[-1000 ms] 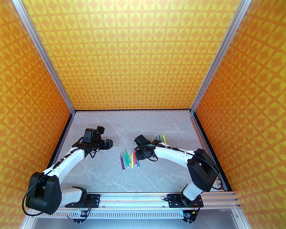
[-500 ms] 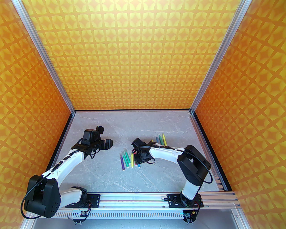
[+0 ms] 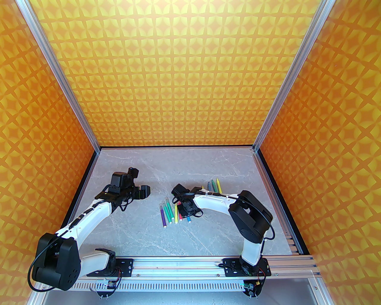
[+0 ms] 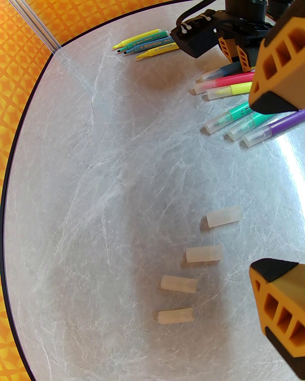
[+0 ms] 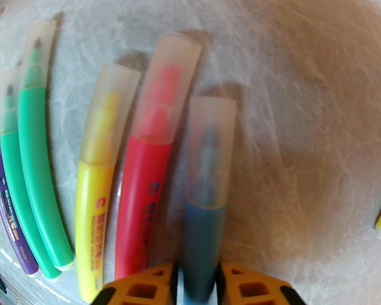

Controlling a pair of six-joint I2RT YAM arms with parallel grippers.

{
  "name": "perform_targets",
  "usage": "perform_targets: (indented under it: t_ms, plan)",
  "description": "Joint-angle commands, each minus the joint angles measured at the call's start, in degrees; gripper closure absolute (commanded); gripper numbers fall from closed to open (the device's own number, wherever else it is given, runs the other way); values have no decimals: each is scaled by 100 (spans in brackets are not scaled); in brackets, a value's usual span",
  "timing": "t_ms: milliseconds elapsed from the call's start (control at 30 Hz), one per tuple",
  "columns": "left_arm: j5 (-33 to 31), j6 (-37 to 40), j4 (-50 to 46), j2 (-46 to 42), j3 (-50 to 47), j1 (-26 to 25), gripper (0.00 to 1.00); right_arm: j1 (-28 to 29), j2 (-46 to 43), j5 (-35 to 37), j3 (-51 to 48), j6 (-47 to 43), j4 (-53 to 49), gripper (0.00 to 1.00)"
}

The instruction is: Open the pen caps

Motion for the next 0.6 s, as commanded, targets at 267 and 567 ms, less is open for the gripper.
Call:
perform_targets:
  t_ms: [267, 567]
  plan:
    - [162, 47, 245, -86, -177, -23, 15, -39, 222, 226, -195, 19, 456, 100]
    - [1585, -68, 489, 72, -75, -23, 15, -39, -1438, -1460, -822, -702, 1794, 100]
